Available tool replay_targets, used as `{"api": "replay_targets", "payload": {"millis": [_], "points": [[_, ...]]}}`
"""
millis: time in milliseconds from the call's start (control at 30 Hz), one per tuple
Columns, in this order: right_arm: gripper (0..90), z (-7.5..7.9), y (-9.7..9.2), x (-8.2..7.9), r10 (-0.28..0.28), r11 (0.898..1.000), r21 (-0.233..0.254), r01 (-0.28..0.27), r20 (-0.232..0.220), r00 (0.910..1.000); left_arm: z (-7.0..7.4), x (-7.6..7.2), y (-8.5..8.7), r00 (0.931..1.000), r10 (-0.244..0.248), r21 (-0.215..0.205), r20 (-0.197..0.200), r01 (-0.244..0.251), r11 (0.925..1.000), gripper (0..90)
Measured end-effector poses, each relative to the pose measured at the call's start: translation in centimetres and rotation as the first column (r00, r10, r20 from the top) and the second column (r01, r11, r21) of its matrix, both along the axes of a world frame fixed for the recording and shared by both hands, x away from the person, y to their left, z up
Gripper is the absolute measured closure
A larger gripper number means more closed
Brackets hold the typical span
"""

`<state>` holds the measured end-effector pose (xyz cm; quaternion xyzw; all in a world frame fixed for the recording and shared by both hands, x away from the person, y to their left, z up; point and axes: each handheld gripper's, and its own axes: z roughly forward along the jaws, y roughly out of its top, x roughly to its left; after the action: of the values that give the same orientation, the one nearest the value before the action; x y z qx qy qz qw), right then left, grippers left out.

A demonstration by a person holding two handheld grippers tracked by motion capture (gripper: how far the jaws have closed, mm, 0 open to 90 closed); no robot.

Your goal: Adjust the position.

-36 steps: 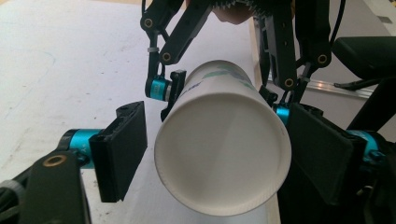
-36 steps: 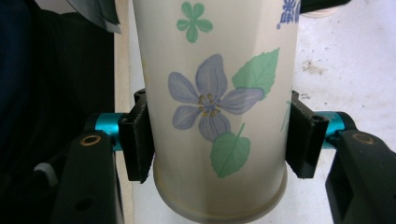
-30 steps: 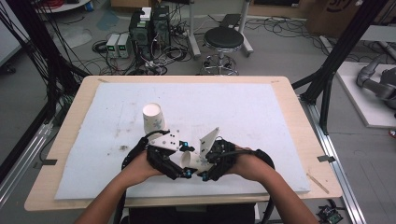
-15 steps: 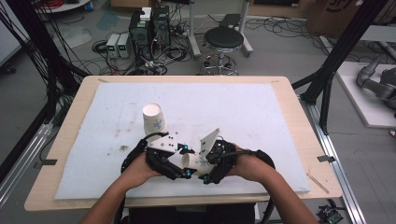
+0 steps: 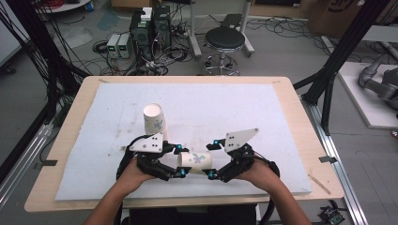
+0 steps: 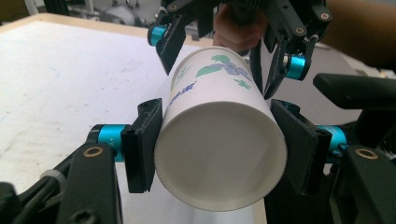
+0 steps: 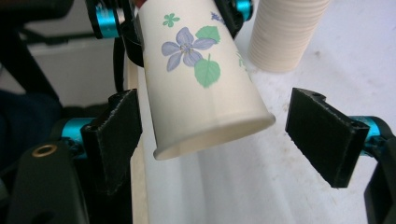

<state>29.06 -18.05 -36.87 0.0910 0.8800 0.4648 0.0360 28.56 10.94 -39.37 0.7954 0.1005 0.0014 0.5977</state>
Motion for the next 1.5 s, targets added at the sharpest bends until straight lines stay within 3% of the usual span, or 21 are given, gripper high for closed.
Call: {"api": "replay_targets", "payload": {"millis": [167, 400, 500, 833, 967, 1033, 1233, 1400, 1500], "points": [[18.8, -0.6, -0.6, -0.4, -0.01, 0.997, 0.073, 0.01, -0.001, 1.0, -0.1, -0.2, 0.5, 0.9997, 0.013, -0.053, 0.019, -0.012, 0.9985, 37.2], [18.9, -2.3, -1.5, -0.8, -0.042, 0.988, 0.149, 0.042, -0.004, 0.9991, -0.2, -0.5, 0.9, 0.9992, 0.025, -0.064, 0.031, -0.023, 0.9977, 37.1], [18.9, -2.5, -1.7, -0.7, -0.044, 0.99, 0.136, 0.043, 0.001, 0.999, -0.3, -0.5, 1.0, 0.999, 0.025, -0.071, 0.038, -0.022, 0.9972, 37.1], [18.9, -2.6, -1.7, -0.7, -0.012, 0.985, 0.17, 0.015, -0.017, 0.9998, -0.3, -0.7, 0.6, 0.9989, -0.001, -0.097, 0.046, 0.006, 0.9953, 37.1], [19.2, -2.7, -1.4, -0.7, 0.011, 0.982, 0.188, -0.006, -0.026, 0.9996, -0.2, -0.8, 0.4, 0.9987, -0.024, -0.135, 0.045, 0.03, 0.9904, 37.1], [19.2, -2.8, -1.3, -0.7, 0.017, 0.982, 0.19, -0.012, -0.026, 0.9995, -0.2, -0.8, 0.3, 0.9982, -0.032, -0.134, 0.051, 0.039, 0.9902, 37.1], [20.1, -2.8, -1.4, -0.7, 0.044, 0.976, 0.214, -0.037, -0.026, 0.9987, -0.3, -0.8, 0.2, 0.9977, -0.047, -0.152, 0.049, 0.054, 0.987, 37.1], [29.4, -2.8, -1.6, -0.6, 0.084, 0.962, 0.262, -0.075, -0.023, 0.9962, -0.5, -0.8, 0.2, 0.9982, -0.049, -0.18, 0.034, 0.054, 0.9822, 37.0], [31.1, -2.7, -1.7, -0.6, 0.084, 0.961, 0.267, -0.073, -0.031, 0.996, -0.6, -0.7, 0.2, 0.9983, -0.052, -0.188, 0.026, 0.056, 0.9806, 37.0]]}}
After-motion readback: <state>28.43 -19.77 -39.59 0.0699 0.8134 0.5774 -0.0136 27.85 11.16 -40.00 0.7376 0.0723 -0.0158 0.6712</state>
